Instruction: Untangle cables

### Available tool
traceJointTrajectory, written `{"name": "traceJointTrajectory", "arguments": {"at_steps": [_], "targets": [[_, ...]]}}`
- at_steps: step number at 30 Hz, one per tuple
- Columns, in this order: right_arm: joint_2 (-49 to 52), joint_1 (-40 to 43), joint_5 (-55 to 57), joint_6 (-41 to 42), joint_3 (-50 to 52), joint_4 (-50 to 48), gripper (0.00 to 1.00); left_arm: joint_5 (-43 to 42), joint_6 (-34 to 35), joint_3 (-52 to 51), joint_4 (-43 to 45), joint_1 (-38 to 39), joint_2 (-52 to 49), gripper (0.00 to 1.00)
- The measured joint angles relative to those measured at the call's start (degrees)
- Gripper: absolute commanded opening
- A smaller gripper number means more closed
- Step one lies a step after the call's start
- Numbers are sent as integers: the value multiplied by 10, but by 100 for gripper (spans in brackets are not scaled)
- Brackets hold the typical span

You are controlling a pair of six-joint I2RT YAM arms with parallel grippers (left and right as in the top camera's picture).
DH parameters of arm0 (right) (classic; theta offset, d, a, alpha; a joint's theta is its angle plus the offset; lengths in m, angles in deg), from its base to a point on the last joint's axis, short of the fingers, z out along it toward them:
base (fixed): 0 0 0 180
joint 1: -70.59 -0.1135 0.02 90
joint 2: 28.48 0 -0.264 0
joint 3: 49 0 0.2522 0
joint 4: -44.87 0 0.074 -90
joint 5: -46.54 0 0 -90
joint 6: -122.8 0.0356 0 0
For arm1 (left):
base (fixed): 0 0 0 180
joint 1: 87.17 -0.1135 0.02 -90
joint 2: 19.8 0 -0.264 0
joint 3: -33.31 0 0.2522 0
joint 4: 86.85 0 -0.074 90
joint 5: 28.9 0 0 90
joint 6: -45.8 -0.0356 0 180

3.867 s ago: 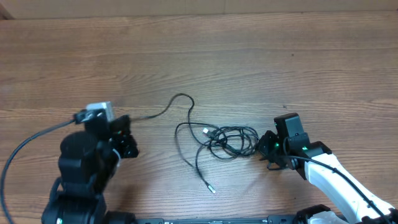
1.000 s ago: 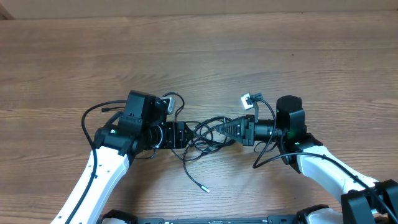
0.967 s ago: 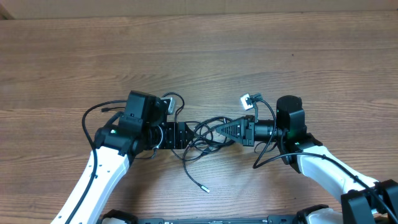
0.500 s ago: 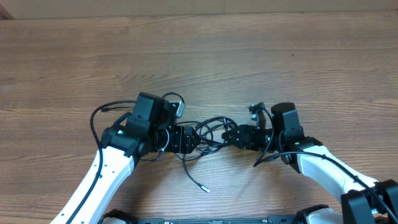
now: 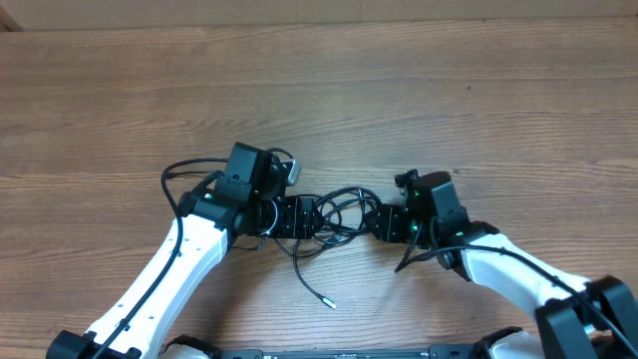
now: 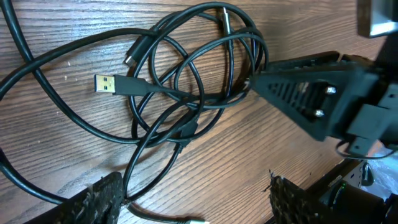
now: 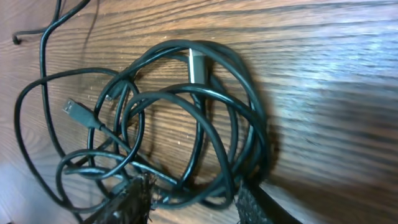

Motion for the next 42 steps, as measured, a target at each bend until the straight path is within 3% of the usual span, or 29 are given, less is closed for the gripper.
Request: {"name": "traceJointTrajectory", "arguments": {"at_steps": [4,10,18,26,42], "targets": [[14,-1,13,9,0,-17,31,0,0,0,0,0,0,75],[15,0,25,10,0,-20,4,0,0,0,0,0,0,76],[15,24,-89,-80,-19,14,4,-1,-27,0,0,0,0,73],[15,67,-321,-192,-31,13,4,-2,-178,0,0,0,28,73],[15,67,-577,-249,-31,12,4,-20,-433,0,11,0,47,79]]}}
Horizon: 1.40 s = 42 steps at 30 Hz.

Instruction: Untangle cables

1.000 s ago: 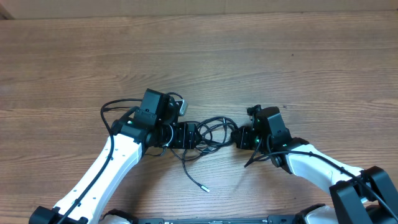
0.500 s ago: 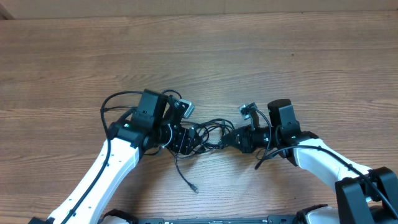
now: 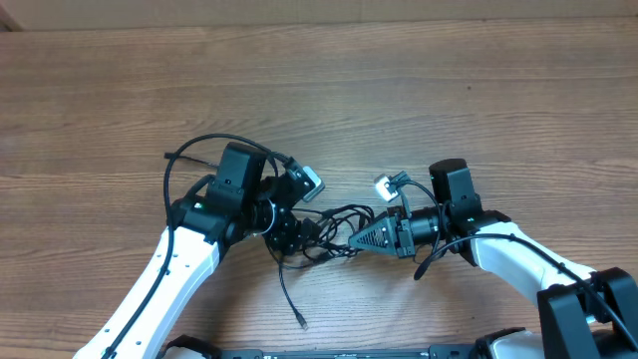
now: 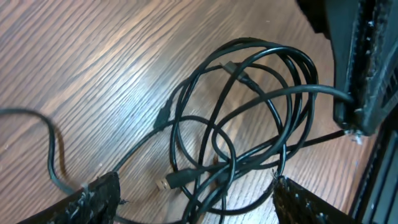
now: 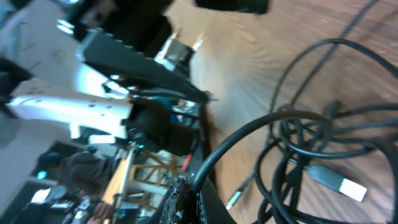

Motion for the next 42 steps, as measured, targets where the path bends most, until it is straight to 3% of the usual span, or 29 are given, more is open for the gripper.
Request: {"name": "traceJointTrajectory", "arguments": {"at_steps": [12,15,18,23,24,28,39,42], "targets": [[0,0,-84,7,0,-13,4,-106,-70,0,20,11,-31,78],[0,0,-87,9,0,-13,4,-115,-73,0,32,28,-58,63],[0,0,-89,14,0,-13,4,-123,-76,0,63,40,-84,59],[0,-1,-91,22,0,-10,4,-135,-77,0,115,48,-115,44],[0,-1,-91,22,0,-10,4,-137,-78,0,124,49,-121,40],[0,-5,-91,24,0,-10,4,-148,-64,0,149,50,-150,4],[0,-8,-74,26,0,-10,4,-173,15,0,187,51,-191,4],[0,-8,-73,26,0,-10,4,-178,42,0,193,47,-191,17]]}}
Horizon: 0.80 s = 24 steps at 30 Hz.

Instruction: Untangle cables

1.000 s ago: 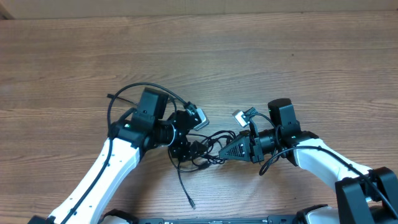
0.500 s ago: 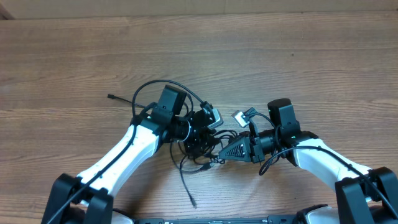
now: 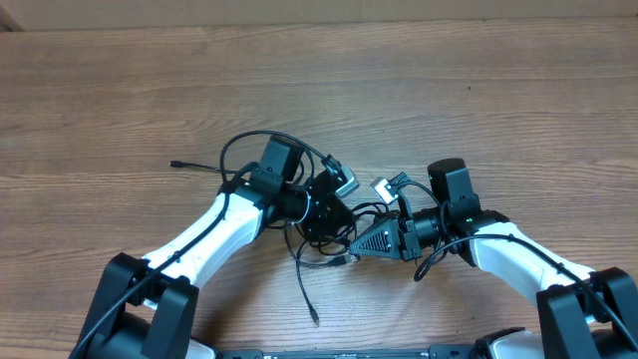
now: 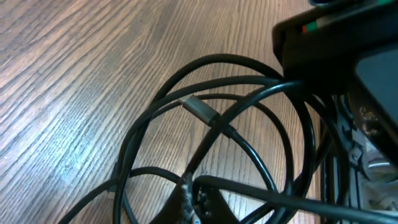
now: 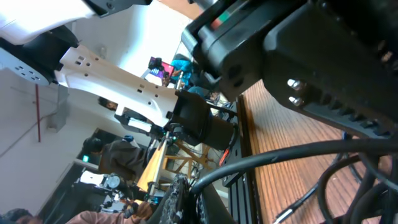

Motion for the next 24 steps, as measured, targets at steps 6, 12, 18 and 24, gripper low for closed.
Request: {"name": "traceJointTrajectory", "arguments": {"at_steps": [6,12,18,24], "targets": [[0,-1,-13,2,0,-3,4,-47,-32,0,-5,-6,0,33],[0,-1,-18,9,0,-3,4,-71,-69,0,-5,-2,0,36],[0,-1,-18,20,0,-4,4,-71,-80,0,9,-2,0,40],[0,-1,-18,26,0,-4,4,-67,-83,0,35,8,0,38]]}}
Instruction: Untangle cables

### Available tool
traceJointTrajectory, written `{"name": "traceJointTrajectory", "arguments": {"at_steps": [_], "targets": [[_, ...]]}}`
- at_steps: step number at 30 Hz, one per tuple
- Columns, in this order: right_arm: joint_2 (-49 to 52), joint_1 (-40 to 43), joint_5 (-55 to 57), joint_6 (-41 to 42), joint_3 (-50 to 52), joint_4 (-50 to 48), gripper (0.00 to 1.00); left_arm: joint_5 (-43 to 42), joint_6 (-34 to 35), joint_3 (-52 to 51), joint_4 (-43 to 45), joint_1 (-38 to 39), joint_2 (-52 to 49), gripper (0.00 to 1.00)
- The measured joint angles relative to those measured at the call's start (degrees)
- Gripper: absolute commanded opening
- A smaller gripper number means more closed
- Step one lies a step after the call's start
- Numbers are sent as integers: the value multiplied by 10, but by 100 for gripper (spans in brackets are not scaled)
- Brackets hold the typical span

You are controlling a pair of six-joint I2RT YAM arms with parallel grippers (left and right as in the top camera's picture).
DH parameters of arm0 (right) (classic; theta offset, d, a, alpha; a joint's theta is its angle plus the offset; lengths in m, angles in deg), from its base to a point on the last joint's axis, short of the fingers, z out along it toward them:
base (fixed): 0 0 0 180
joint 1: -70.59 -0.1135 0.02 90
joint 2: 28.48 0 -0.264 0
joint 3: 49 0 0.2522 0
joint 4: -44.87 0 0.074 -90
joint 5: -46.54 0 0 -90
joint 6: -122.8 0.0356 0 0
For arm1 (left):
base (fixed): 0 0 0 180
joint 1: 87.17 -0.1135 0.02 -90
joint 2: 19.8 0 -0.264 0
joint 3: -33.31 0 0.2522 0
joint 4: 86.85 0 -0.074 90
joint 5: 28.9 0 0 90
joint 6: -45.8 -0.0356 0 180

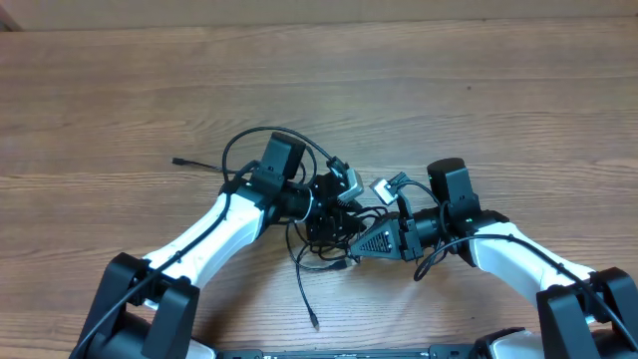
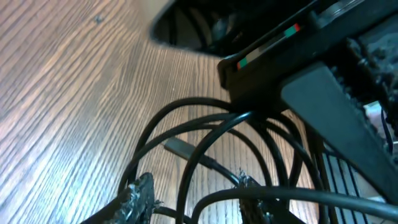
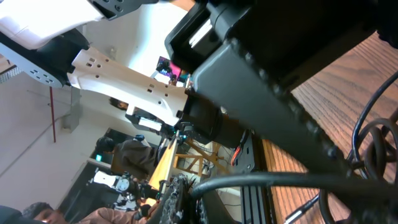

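Note:
A tangle of thin black cables (image 1: 337,237) lies on the wooden table (image 1: 478,110) between the two arms. My left gripper (image 1: 326,219) sits in the tangle from the left. In the left wrist view this gripper (image 2: 194,198) is open, its fingers (image 2: 140,191) apart with black strands (image 2: 205,134) running between them and a silver plug (image 2: 177,148) just ahead. My right gripper (image 1: 354,245) lies tipped on its side against the tangle from the right. In the right wrist view that gripper (image 3: 185,196) is shut on one black cable (image 3: 280,182).
One loose cable tail runs toward the front edge and ends in a small plug (image 1: 314,322). Another strand loops behind the left wrist and ends at the left (image 1: 175,161). The two grippers are almost touching.
My left gripper was shut on a strand and now stands open with strands between its fingers. The right gripper still holds its cable, and both arms stay nearly where they were.
At first both grippers stood open on either side of the tangle. Then the right gripper was shut on a strand, tipped sideways, with the left still open. Later the left had moved right and shut on a strand beside the right gripper. Now it is open again.

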Motion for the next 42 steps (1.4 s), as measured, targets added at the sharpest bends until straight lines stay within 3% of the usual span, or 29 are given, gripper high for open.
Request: {"name": "traceJointTrajectory", "arguments": {"at_steps": [4,12,18,23,26,30,33,40,41,42], "targets": [[0,0,1,0,0,0,4,1,-6,0,10,12,-2,4],[0,0,7,4,0,0,4,-6,-9,0,16,18,-21,4],[0,0,22,4,0,0,5,-8,29,0,15,8,-23,4],[0,0,68,3,-1,-2,21,-6,69,0,9,-40,-24,4],[0,0,110,2,-3,-2,39,-16,99,0,-3,-87,-24,4],[0,-1,176,15,-7,17,54,-56,119,0,-27,-153,-24,4],[0,-3,255,47,-8,46,63,-96,134,0,-44,-203,-24,4],[0,-3,444,131,-8,125,72,-139,158,0,-109,-273,-24,4],[0,-3,451,134,-8,128,81,-138,158,0,-112,-274,-24,4],[0,-3,461,137,-8,131,100,-136,159,0,-120,-274,-23,4]]}}
